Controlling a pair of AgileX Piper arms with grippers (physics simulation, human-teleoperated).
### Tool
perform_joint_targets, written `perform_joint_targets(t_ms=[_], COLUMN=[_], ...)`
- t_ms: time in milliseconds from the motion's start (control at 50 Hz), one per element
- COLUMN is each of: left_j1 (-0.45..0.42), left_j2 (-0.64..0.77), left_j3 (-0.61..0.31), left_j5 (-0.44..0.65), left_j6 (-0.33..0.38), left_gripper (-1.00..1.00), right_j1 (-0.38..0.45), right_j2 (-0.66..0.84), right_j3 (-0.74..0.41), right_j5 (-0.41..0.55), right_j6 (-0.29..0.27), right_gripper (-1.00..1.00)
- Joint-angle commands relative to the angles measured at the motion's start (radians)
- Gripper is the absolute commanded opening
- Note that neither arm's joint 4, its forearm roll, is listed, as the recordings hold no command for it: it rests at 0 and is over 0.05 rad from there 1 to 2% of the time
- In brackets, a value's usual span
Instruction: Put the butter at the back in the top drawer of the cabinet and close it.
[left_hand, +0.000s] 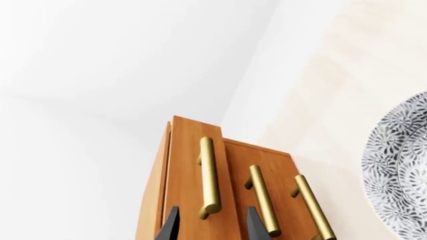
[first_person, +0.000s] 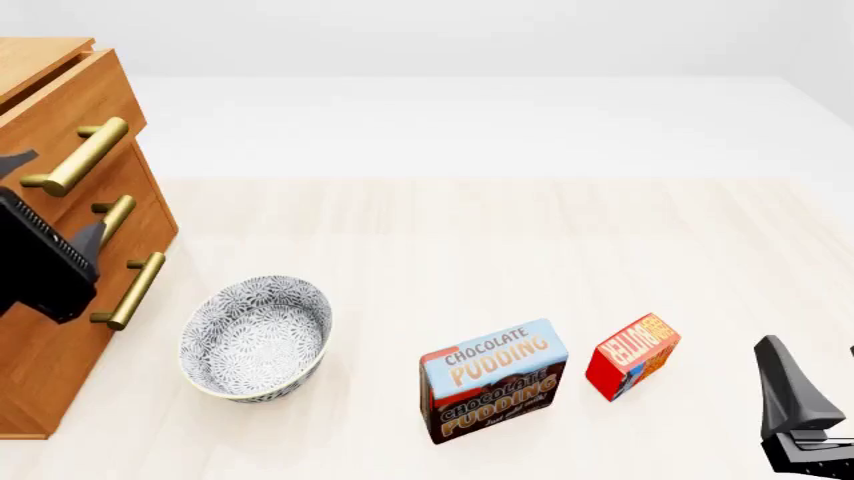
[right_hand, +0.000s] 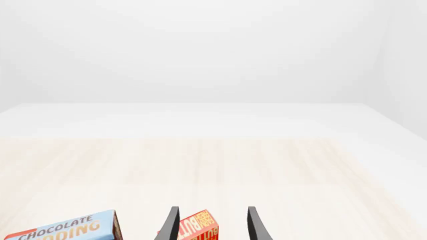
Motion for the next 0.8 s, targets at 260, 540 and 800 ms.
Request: perform_joint_targets(t_ms=[260,540,800], left_j1=[0.019,0.039,0.043], left_j2=[0.044,0.064,0.094], left_j3=[-0.006,-0.01,-0.008], left_j5=[-0.036,-0.055,-0.085], left_j6=[-0.009,-0.014,-0.012], left_gripper=[1.0,1.0,1.0], right_j1=[0.0,0.0,0.0], right_j2=[0.0,0.0,0.0], right_j3=[0.0,0.0,0.0], right_j5=[0.0,0.0,0.0], right_j6=[0.0,0.0,0.0], right_gripper=[1.0,1.0,1.0])
